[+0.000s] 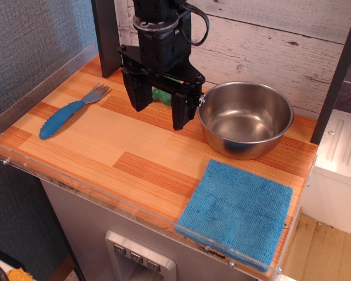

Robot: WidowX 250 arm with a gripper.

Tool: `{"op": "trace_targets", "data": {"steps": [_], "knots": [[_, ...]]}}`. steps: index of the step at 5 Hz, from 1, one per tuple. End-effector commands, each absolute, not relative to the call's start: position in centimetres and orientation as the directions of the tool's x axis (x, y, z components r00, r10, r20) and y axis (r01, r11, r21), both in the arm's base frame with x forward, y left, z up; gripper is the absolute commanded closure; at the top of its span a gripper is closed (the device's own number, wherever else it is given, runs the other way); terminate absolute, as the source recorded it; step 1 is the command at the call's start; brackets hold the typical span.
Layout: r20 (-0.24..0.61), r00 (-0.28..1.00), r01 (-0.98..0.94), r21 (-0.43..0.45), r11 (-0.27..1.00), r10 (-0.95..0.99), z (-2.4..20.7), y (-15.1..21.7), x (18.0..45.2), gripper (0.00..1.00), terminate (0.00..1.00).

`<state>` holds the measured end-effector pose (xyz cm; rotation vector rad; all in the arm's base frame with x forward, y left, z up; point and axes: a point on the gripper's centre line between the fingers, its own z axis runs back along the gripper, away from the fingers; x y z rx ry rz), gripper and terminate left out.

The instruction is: Move the blue cloth straight over to the blue fork

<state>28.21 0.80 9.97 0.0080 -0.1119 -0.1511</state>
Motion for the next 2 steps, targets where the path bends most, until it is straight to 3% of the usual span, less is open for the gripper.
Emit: {"op": "trace_targets", "data": {"steps": [1, 2], "knots": [[0.111, 0.982, 0.15, 0.016, 0.989, -0.151, 10.0, 0.8, 28.2, 0.0, 0.0], [0.107, 0.98, 0.172, -0.001, 0.985, -0.17, 9.3, -0.9, 27.4, 0.0, 0.0]]}}
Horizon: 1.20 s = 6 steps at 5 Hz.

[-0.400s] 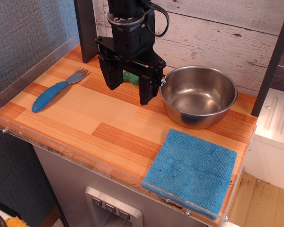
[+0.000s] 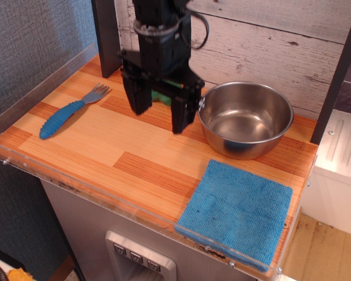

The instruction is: Move the blue cloth straight over to the blue fork

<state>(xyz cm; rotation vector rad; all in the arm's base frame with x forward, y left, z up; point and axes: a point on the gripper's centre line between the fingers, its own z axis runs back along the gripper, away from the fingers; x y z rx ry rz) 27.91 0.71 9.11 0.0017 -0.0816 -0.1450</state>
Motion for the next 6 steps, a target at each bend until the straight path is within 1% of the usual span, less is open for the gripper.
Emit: {"op": "trace_targets", "data": {"steps": [1, 2, 3, 4, 6], "knots": [[0.103, 0.977, 0.184, 0.008, 0.983, -0.184, 8.7, -3.1, 26.8, 0.0, 0.0], [0.101, 0.976, 0.189, 0.045, 0.981, -0.192, 7.6, -5.8, 26.4, 0.0, 0.0], [0.074, 0.978, 0.188, 0.063, 0.98, -0.193, 5.9, -8.4, 26.5, 0.0, 0.0], [0.043, 0.982, 0.179, 0.07, 0.981, -0.183, 4.5, -9.9, 26.6, 0.0, 0.0], [0.016, 0.982, 0.185, 0.063, 0.981, -0.187, 2.1, -10.7, 26.8, 0.0, 0.0]]}}
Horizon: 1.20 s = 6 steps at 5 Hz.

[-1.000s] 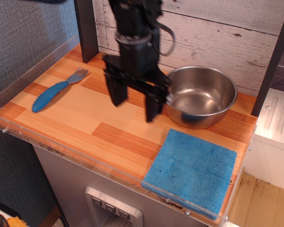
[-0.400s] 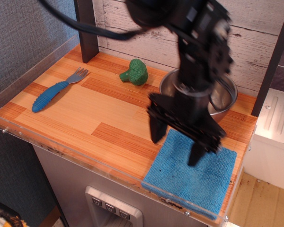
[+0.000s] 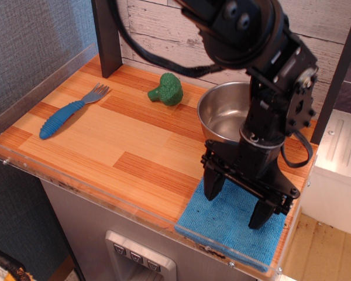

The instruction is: Move the blue cloth straight over to the blue fork

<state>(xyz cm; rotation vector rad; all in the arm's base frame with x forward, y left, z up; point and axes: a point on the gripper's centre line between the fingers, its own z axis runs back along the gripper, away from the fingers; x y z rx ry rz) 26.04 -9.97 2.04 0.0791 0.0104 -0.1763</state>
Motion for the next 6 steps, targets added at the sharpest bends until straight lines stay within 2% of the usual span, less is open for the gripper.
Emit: {"op": "trace_targets", "data": {"steps": [1, 3, 4, 6], "knots": [[0.013, 0.983, 0.18, 0.043, 0.983, -0.181, 0.8, -10.8, 26.3, 0.0, 0.0], [-0.055, 0.989, 0.138, 0.032, 0.99, -0.136, -2.0, -9.0, 24.9, 0.0, 0.0], [-0.082, 0.988, 0.136, 0.039, 0.99, -0.133, -2.4, -8.7, 24.6, 0.0, 0.0], [-0.066, 0.986, 0.157, 0.06, 0.986, -0.153, -1.9, -7.9, 24.2, 0.0, 0.0]]}}
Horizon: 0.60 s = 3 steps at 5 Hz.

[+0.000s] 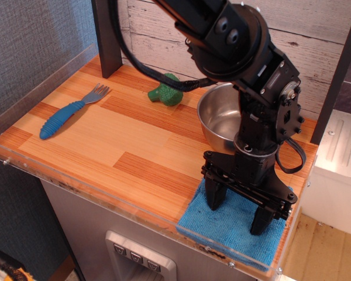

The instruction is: Move the blue cloth straight over to the blue fork

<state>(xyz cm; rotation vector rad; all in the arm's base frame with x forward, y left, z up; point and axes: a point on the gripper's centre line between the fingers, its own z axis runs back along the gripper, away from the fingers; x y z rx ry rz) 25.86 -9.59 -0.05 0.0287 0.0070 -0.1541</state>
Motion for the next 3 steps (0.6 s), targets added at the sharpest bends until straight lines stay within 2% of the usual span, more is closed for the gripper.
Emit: {"op": "trace_targets", "data": {"steps": [1, 3], "knots": [[-0.026, 0.989, 0.145, 0.079, 0.986, -0.143, -1.1, -5.9, 24.2, 0.0, 0.0], [0.04, 0.983, 0.176, 0.11, 0.978, -0.181, -0.8, -0.4, 24.5, 0.0, 0.0]]}}
